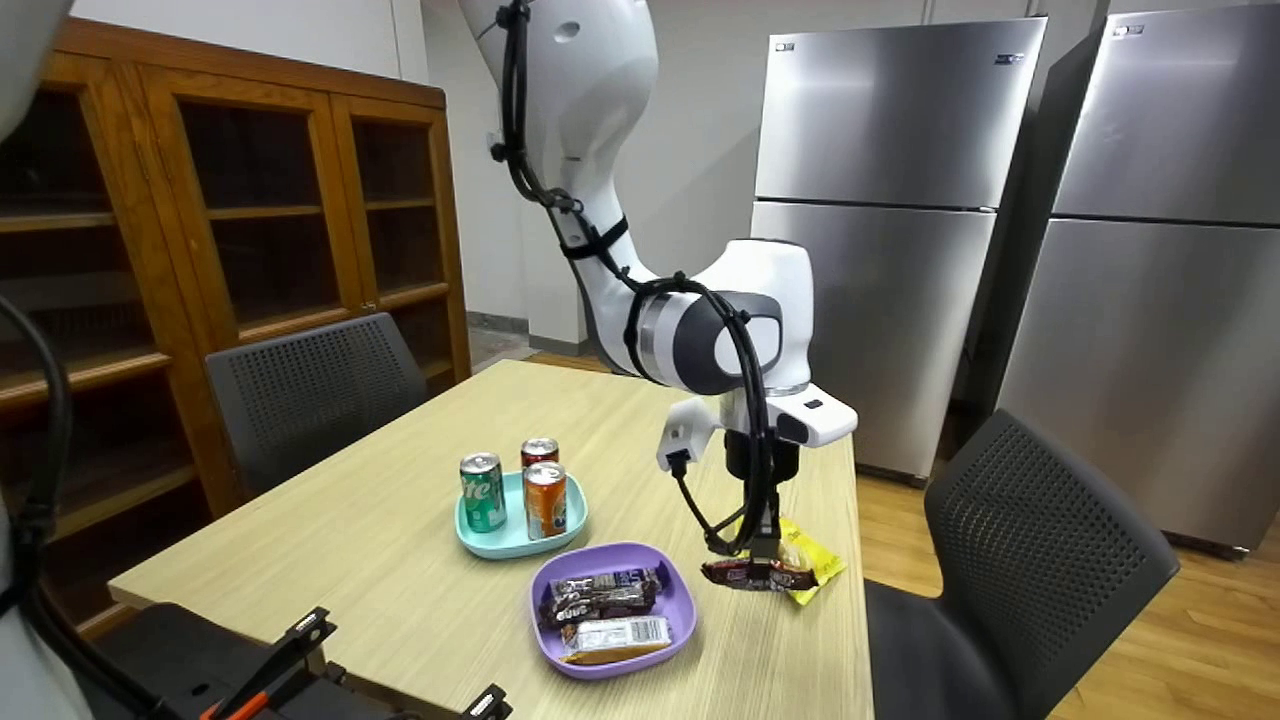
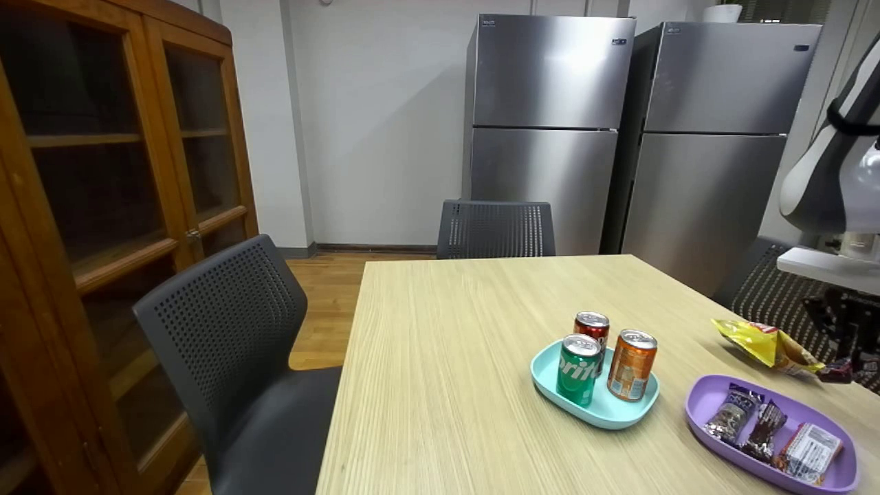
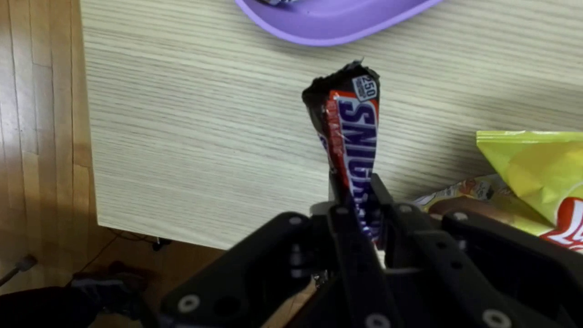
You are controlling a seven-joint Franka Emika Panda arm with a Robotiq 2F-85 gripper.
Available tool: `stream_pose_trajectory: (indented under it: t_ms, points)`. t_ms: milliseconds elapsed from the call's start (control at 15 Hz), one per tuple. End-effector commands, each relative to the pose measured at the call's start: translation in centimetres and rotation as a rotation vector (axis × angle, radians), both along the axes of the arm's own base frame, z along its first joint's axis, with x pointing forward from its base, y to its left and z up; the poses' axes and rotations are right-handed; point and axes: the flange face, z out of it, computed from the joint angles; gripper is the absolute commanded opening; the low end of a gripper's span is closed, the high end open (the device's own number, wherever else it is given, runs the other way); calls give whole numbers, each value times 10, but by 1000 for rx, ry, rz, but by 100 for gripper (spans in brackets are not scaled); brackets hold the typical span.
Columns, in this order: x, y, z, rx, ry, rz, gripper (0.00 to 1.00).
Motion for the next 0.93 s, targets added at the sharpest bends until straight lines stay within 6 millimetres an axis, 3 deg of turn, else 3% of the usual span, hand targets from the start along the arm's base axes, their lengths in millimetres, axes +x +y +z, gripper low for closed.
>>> stream_pose_trajectory:
  t_ms: [0,533,867]
  points:
    - [-13,36,21,-10,-26,116,3]
    - [-3,110,16,8,-17,291,3]
    - [4,143,9,31,-15,364,3]
